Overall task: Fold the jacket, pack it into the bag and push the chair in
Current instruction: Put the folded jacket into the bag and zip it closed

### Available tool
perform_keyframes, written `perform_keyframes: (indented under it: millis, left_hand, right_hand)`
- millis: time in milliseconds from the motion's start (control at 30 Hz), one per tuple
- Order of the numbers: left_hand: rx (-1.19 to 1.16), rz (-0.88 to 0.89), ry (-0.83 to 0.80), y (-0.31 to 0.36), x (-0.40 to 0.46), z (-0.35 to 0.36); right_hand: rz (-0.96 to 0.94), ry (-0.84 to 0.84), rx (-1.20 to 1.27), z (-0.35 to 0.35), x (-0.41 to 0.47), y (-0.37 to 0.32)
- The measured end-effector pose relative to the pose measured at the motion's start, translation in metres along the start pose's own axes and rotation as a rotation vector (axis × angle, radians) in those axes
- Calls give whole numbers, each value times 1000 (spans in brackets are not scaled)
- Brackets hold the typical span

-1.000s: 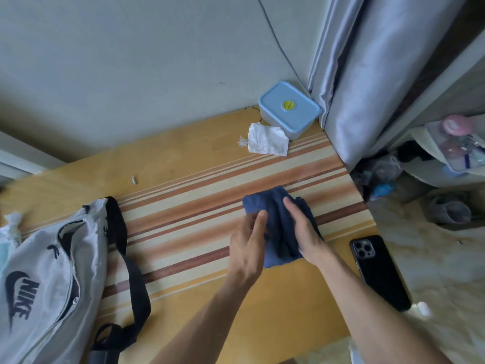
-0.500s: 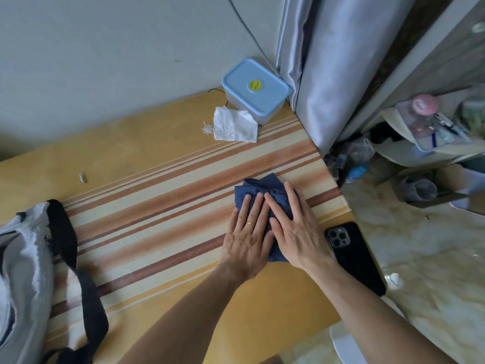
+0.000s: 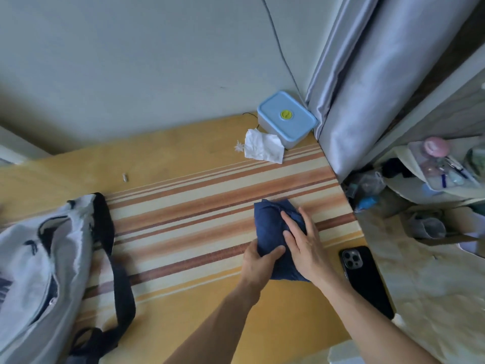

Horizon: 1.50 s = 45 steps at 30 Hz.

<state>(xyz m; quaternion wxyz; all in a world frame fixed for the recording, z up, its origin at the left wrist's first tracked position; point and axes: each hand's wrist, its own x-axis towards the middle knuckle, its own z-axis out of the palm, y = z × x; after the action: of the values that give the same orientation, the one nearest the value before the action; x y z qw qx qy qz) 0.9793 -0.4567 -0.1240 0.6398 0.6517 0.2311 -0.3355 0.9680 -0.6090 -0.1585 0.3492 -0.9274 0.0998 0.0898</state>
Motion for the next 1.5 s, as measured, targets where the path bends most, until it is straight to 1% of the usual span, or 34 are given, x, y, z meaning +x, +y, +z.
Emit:
perform_keyframes:
  millis: [100, 200, 267, 333, 367, 467, 533, 600, 633, 700, 733, 767, 800, 833, 900, 967, 1033, 1100, 1133, 1233, 1300, 1400, 1500]
  left_hand:
    - [-170, 29, -32, 11, -28, -43]
    - [-282, 81, -41, 26, -67, -102]
    - [-330, 111, -35, 33, -94, -150]
    - [-387, 149, -21, 39, -120, -198]
    - [-410, 172, -2, 40, -132, -221]
    - [-447, 251, 64, 43, -165, -283]
    - [-388, 287, 156, 42, -182, -323]
    - [-195, 309, 306, 37, -191, -364]
    - [-28, 318, 398, 29, -191, -386]
    - [402, 318, 584, 10, -185, -432]
    - [631, 300, 633, -2, -178, -452]
    - [854, 252, 623, -13, -172, -469]
    - [1038, 180, 563, -22, -166, -482]
    - [1160, 111, 477, -30, -161, -492]
    - [1317, 40, 335, -41, -155, -501]
    - [1404, 27, 293, -48, -151, -504]
    - [1392, 14, 315, -49, -152, -506]
    - [1300, 24, 365, -47, -156, -511]
    - [1231, 56, 418, -47, -160, -515]
    - [967, 289, 667, -53, -182, -527]
    - [945, 377, 753, -60, -197, -530]
    - [886, 423, 727, -67, -210, -527]
    - [836, 434, 697, -70, -211, -525]
  right_hand:
    - [-12, -71, 211, -7, -16, -53]
    - [-71, -51, 350, -3, -31, -111]
    - [-4, -86, 550, 8, -40, -160]
    - [131, -202, 792, 25, -51, -212]
    - [188, -258, 875, 36, -57, -237]
    - [241, -355, 993, 73, -72, -300]
    - [233, -378, 992, 99, -78, -333]
    - [199, -358, 948, 124, -83, -360]
    - [180, -333, 917, 134, -85, -370]
    - [146, -274, 838, 156, -88, -386]
    - [143, -246, 806, 165, -89, -393]
    - [148, -220, 777, 173, -90, -399]
    - [152, -200, 753, 182, -90, -403]
    - [160, -190, 729, 190, -89, -407]
    - [181, -186, 688, 206, -86, -414]
    - [203, -184, 659, 221, -84, -420]
    - [210, -180, 630, 231, -83, -426]
    - [213, -191, 611, 237, -83, -431]
    - [221, -203, 604, 240, -83, -433]
    - [256, -237, 585, 248, -82, -440]
    - [280, -239, 589, 256, -80, -447]
    - [274, -256, 578, 280, -75, -467]
    - [209, -330, 600, 311, -70, -493]
